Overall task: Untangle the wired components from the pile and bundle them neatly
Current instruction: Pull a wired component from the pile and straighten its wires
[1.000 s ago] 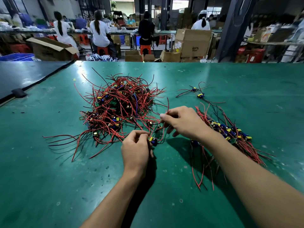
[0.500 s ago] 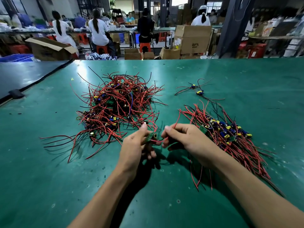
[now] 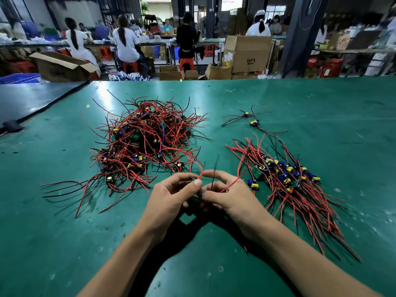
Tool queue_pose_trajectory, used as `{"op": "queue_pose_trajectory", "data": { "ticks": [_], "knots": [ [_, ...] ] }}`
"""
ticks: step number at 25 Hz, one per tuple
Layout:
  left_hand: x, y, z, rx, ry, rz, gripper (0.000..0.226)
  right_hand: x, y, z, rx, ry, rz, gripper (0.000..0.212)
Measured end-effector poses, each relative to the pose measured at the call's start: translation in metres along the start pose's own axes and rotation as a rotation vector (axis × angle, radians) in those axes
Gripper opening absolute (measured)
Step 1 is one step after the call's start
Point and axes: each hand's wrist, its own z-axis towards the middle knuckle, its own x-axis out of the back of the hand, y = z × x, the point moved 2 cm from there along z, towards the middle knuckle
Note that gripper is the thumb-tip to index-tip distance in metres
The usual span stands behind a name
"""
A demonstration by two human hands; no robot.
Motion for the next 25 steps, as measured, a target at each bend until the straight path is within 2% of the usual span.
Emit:
{"op": "queue_pose_trajectory", "data": {
  "ticks": [4, 8, 10, 12, 16, 20, 22, 25],
  "knots": [
    [-0.001, 0.001, 0.005, -0.009, 0.056, 0.085, 0.035, 0.007, -0.013, 0.001, 0.05, 0.078, -0.007, 0.009],
    [0.006, 0.005, 0.012, -0.005, 0.176, 0.055, 0.018, 0.013, -0.03, 0.002, -0.009, 0.043, 0.406, 0.018],
    [0.007, 0.005, 0.013, 0.019, 0.173, 0.031, 0.024, 0.019, -0.039, 0.001, -0.066, 0.008, 0.649, 0.018],
    [0.006, 0.004, 0.014, 0.046, 0.179, 0.04, 0.029, 0.024, -0.044, 0.0, -0.093, -0.027, 0.765, 0.019],
    [-0.003, 0.004, 0.007, 0.097, 0.174, -0.184, 0.023, 0.022, -0.042, 0.003, -0.005, 0.089, 0.597, 0.019],
    [-0.008, 0.007, 0.0, 0.166, 0.186, -0.32, 0.011, 0.024, -0.039, 0.005, 0.094, 0.206, 0.617, 0.025],
    [-0.01, 0.009, -0.002, 0.215, 0.122, -0.25, 0.015, 0.029, -0.042, 0.004, 0.074, 0.214, 0.621, 0.027],
    [-0.023, 0.006, -0.012, 0.323, -0.08, -0.192, 0.021, 0.029, -0.042, 0.0, 0.022, 0.136, 0.603, 0.025]
  ]
}}
